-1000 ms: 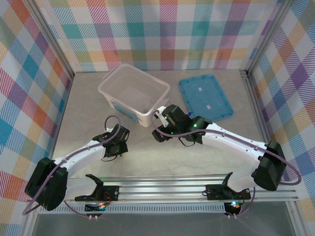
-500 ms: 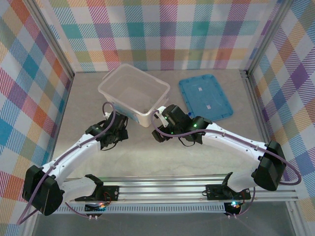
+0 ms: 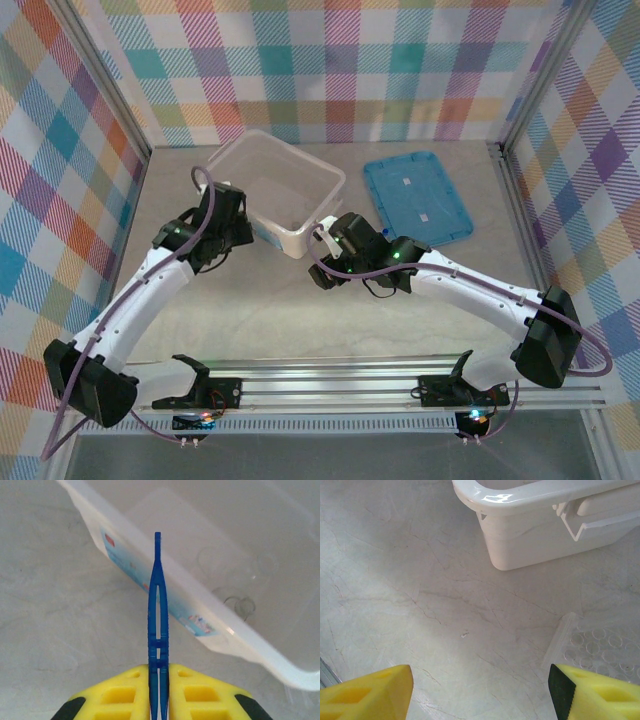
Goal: Organize the chemistry lab equipment
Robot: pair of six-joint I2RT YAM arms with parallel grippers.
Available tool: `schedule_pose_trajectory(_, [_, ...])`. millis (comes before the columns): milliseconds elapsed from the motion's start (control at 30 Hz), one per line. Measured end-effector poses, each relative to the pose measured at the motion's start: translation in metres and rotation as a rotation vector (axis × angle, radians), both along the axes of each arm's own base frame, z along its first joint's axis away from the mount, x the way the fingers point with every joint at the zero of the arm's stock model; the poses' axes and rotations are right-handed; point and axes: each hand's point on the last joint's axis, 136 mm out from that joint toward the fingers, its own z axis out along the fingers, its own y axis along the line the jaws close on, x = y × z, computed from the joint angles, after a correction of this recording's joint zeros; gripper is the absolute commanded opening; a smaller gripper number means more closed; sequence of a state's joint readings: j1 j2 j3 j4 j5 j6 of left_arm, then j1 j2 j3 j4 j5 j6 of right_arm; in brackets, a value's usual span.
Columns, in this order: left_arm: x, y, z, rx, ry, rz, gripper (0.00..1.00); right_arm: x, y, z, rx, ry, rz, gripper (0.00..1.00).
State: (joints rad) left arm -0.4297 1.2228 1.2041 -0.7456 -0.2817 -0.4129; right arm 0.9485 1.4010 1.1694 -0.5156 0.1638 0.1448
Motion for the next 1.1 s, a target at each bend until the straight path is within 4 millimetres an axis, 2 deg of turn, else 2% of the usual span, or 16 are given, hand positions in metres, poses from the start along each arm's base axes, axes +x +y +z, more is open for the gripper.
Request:
schedule_pose_trajectory(200, [0.037, 0.004, 0.017, 0.007, -0.007, 0.02, 0.14, -0.003, -0.003, -0.002, 0.004, 0.004, -0.004, 0.73])
schedule_pose_trajectory(367, [0.079, -0.011, 0.028, 0.0, -0.014, -0.002, 0.14, -0.006, -0.005, -0.006, 0.011, 0.023, -0.011, 0.73])
schedule_pose_trajectory(533, [0.125, -0.024, 0.024, 0.004, -0.005, -0.023, 0.14, -0.008, -0.005, -0.009, 0.021, 0.035, -0.01, 0.73])
schedule_pose_trajectory(667, [0.161, -0.029, 0.009, 0.009, 0.018, -0.026, 0.14, -0.01, -0.006, -0.003, 0.039, 0.028, -0.01, 0.73])
schedule_pose_trajectory(767, [0.181, -0.029, -0.01, 0.009, 0.054, -0.028, 0.14, -0.011, -0.007, 0.001, 0.05, 0.024, -0.014, 0.73])
schedule_pose_trajectory(967, [0.194, -0.018, -0.052, 0.017, 0.148, -0.014, 0.14, -0.011, -0.008, 0.003, 0.059, 0.029, -0.023, 0.73])
schedule_pose_trajectory(1100, [0.199, -0.012, -0.068, 0.018, 0.185, -0.007, 0.15, -0.011, -0.008, 0.003, 0.059, 0.029, -0.024, 0.73])
